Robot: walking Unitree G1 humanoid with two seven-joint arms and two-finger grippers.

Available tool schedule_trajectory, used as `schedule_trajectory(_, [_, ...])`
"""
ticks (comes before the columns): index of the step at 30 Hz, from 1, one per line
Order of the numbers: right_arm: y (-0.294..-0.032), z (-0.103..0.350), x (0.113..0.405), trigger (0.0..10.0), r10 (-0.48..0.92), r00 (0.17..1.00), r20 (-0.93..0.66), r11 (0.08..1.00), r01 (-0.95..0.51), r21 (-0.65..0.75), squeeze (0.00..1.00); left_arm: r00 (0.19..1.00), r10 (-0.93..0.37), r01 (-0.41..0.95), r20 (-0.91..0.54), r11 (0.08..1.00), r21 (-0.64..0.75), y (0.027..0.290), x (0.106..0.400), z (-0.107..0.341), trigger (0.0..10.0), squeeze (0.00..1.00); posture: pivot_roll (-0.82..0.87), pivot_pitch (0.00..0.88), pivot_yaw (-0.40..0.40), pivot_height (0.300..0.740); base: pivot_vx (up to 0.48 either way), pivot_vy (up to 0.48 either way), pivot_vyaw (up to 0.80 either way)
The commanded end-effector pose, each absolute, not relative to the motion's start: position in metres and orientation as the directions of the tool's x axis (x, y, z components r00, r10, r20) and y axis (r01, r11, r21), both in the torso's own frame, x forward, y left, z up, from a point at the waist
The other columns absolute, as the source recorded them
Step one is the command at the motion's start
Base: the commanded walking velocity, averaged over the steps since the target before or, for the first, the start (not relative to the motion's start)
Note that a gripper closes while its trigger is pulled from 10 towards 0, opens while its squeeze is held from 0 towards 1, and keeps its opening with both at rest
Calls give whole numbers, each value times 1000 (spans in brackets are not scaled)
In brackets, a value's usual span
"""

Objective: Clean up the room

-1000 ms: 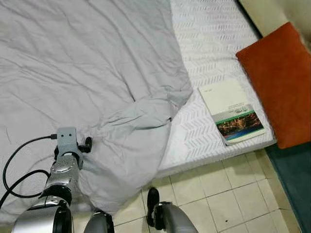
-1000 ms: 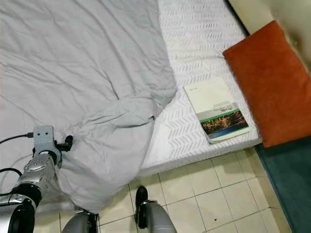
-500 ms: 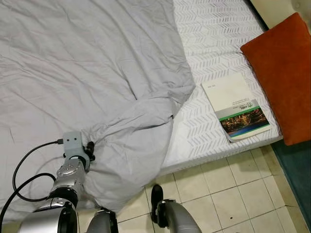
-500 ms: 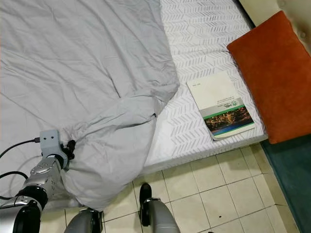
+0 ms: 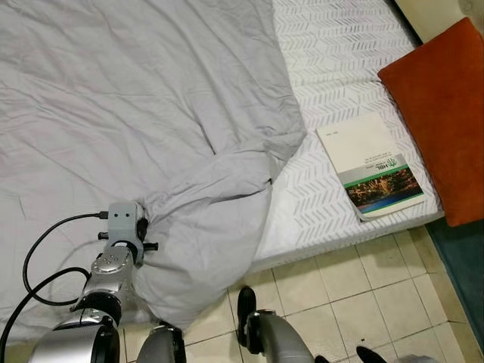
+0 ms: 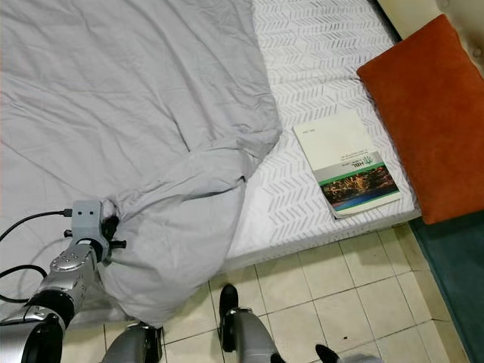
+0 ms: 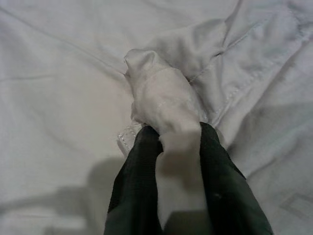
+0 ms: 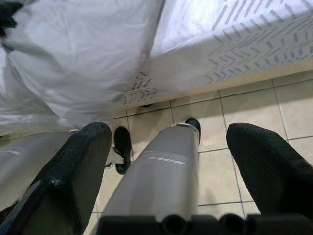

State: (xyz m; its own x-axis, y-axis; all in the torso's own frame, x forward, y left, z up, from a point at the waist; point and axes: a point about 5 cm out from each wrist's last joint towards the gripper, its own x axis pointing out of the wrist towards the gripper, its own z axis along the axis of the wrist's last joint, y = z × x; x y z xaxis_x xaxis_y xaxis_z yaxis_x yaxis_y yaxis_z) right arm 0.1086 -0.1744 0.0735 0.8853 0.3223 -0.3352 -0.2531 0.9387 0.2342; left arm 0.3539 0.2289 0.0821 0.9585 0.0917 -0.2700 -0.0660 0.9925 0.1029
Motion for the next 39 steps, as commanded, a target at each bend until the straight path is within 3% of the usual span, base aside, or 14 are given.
schedule_trajectory(1, [-176, 58, 101, 10000, 313, 860, -403, 943, -229, 242, 0, 924, 60, -18, -377, 993, 115, 221, 337, 52, 0, 0, -240, 485, -103, 740, 0, 0, 0])
schedule_trajectory(2, [-175, 55, 110, 10000, 320, 865, -387, 941, -244, 233, 0, 922, 43, 7, -385, 992, 128, 214, 335, 48, 0, 0, -216, 415, -78, 740, 0, 0, 0])
schedule_trajectory(4, [-174, 53, 119, 10000, 322, 872, -370, 941, -252, 225, 0, 919, 31, 31, -392, 988, 151, 207, 334, 45, 0, 0, -211, 391, -70, 740, 0, 0, 0])
schedule_trajectory(5, [-174, 50, 140, 10000, 314, 889, -335, 944, -253, 213, 0, 923, -11, 71, -384, 987, 142, 193, 333, 41, 10000, 0, -189, 289, -31, 740, 0, 0, 0])
schedule_trajectory(8, [-176, 49, 166, 10000, 295, 912, -284, 948, -244, 203, 0, 931, -58, 111, -361, 986, 127, 178, 335, 42, 10000, 0, -184, 230, -14, 740, 0, 0, 0])
schedule_trajectory(9, [-178, 50, 175, 10000, 284, 921, -266, 952, -237, 195, 0, 936, -85, 135, -340, 983, 125, 171, 337, 45, 10000, 0, -180, 160, 4, 740, 0, 0, 0])
schedule_trajectory(15, [-188, 51, 198, 10000, 233, 948, -217, 967, -202, 156, 0, 924, -236, 282, -301, 952, 119, 135, 336, 46, 10000, 0, -197, 78, 28, 740, 0, -175, 0])
schedule_trajectory(27, [-202, 38, 186, 10000, 230, 933, -276, 972, -207, 112, 0, 841, -428, 479, -331, 873, 88, 87, 323, 36, 10000, 0, -239, 112, 26, 740, 0, -475, 0])
schedule_trajectory(28, [-203, 38, 180, 10000, 239, 927, -290, 970, -215, 111, 0, 762, -551, 610, -341, 787, 94, 65, 315, 34, 10000, 0, -261, 124, 21, 740, 0, -458, 0])
schedule_trajectory(30, [-203, 38, 177, 10000, 243, 925, -293, 969, -219, 111, 0, 730, -589, 652, -348, 752, 97, 58, 312, 33, 10000, 0, -261, 124, 21, 740, 0, -458, 0])
schedule_trajectory(32, [-204, 36, 173, 10000, 254, 917, -308, 967, -232, 106, 0, 594, -699, 783, -399, 617, 83, 38, 298, 26, 10000, 0, -277, 131, 20, 740, 0, -456, 0])
schedule_trajectory(33, [-204, 36, 173, 10000, 254, 917, -308, 967, -232, 106, 0, 594, -699, 783, -399, 617, 83, 38, 298, 26, 10000, 0, -277, 131, 20, 740, 0, -454, 0])
schedule_trajectory(35, [-205, 36, 172, 10000, 258, 914, -314, 966, -237, 104, 0, 476, -754, 861, -452, 503, 67, 26, 283, 16, 10000, 0, -288, 135, 22, 740, 0, -454, 0])
schedule_trajectory(39, [-205, 36, 170, 10000, 263, 907, -329, 965, -243, 102, 0, 336, -787, 924, -518, 383, 17, 16, 259, 0, 10000, 0, -296, 143, 26, 740, 98, -408, 0])
